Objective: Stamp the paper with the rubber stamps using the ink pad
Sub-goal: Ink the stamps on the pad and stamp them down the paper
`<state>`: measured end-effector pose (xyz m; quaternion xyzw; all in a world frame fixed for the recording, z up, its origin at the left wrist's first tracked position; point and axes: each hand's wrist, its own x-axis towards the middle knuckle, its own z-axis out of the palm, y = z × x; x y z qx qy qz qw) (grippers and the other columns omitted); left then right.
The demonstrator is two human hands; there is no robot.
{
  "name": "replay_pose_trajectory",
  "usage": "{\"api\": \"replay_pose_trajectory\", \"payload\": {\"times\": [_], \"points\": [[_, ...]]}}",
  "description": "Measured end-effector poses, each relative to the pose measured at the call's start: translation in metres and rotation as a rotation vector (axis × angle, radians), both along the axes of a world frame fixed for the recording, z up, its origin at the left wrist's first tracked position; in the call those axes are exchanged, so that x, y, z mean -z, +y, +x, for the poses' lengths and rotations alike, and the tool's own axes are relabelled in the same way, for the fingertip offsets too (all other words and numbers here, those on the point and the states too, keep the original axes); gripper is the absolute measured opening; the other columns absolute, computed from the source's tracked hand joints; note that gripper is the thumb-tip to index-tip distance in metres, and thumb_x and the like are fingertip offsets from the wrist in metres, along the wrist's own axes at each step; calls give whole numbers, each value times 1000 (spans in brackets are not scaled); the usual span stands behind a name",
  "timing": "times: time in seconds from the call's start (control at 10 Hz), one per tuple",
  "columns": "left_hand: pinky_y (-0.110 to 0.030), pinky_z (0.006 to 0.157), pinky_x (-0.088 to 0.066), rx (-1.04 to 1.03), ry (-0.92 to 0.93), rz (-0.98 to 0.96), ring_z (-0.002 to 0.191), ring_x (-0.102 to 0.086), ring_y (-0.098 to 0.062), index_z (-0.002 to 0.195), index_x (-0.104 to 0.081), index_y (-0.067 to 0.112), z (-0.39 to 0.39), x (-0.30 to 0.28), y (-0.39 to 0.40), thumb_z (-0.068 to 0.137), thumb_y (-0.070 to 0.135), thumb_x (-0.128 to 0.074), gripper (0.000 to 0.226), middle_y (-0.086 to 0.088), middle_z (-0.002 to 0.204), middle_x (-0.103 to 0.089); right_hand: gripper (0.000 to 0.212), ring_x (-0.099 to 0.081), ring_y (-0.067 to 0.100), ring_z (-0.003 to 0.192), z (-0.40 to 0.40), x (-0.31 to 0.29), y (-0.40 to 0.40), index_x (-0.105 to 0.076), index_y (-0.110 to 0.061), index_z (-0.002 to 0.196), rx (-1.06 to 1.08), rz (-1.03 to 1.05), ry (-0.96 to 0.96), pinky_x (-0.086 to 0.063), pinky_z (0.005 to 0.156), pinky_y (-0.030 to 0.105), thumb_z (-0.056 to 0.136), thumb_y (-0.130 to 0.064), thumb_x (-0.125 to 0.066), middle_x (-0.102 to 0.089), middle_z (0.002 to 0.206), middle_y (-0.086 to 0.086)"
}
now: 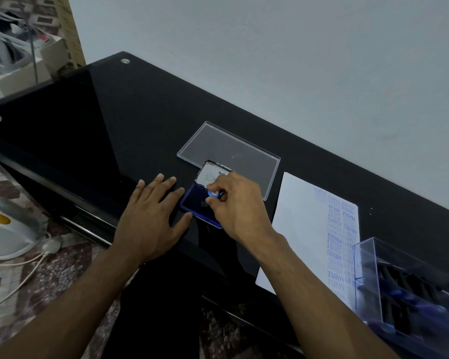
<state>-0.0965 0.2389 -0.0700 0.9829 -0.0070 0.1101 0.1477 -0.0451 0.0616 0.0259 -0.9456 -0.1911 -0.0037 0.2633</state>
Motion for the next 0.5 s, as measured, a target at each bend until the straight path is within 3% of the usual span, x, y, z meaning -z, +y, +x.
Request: {"api": "replay_pose_trajectory", "payload": {"times": [0.3, 0.5], "points": [[-54, 123, -18, 2, 0, 4, 151, -27, -24, 144, -53, 21, 0, 2, 1, 93, 68, -28, 73, -6, 156, -43, 28, -64, 12, 98, 1, -1, 2, -71, -16, 117, -11, 17, -37, -53, 95, 31, 90, -17, -70, -67, 114, 2], [-53, 123, -18, 0, 4, 13, 151, -26, -23, 144, -52, 22, 1, 4, 2, 93, 68, -30, 72, -6, 156, -42, 21, -62, 8, 92, 1, -1, -1, -75, -17, 106, -16, 11, -24, -54, 88, 24, 85, -19, -75, -68, 106, -2]]}}
